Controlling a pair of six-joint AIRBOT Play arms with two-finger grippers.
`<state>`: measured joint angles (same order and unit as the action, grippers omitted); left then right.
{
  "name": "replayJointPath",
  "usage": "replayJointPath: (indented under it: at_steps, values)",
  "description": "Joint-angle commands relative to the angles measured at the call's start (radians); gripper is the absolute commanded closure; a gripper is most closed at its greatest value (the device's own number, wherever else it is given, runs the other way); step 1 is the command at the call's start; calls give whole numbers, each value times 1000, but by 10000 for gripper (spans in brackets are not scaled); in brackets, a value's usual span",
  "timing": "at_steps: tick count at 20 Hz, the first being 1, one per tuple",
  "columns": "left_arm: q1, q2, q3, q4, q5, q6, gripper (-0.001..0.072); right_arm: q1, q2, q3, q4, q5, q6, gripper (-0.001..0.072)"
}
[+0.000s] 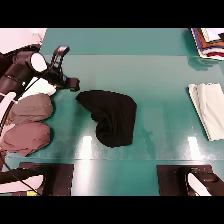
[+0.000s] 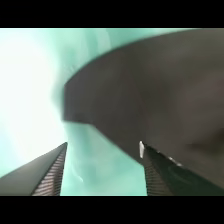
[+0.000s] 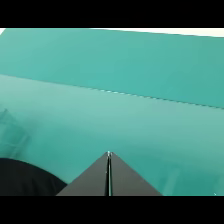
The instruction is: Fold the shirts.
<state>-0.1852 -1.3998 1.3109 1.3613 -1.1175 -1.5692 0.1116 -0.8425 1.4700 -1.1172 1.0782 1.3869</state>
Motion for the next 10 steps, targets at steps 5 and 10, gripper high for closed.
replayJointPath:
  at_steps: [5,10]
  values:
    - [84,-178,-84,-241,164,85,168,0,-24,0,0,49,1,696]
    - [84,-184,-81,-293,212,112,683,7,-125,0,0,209,1,696]
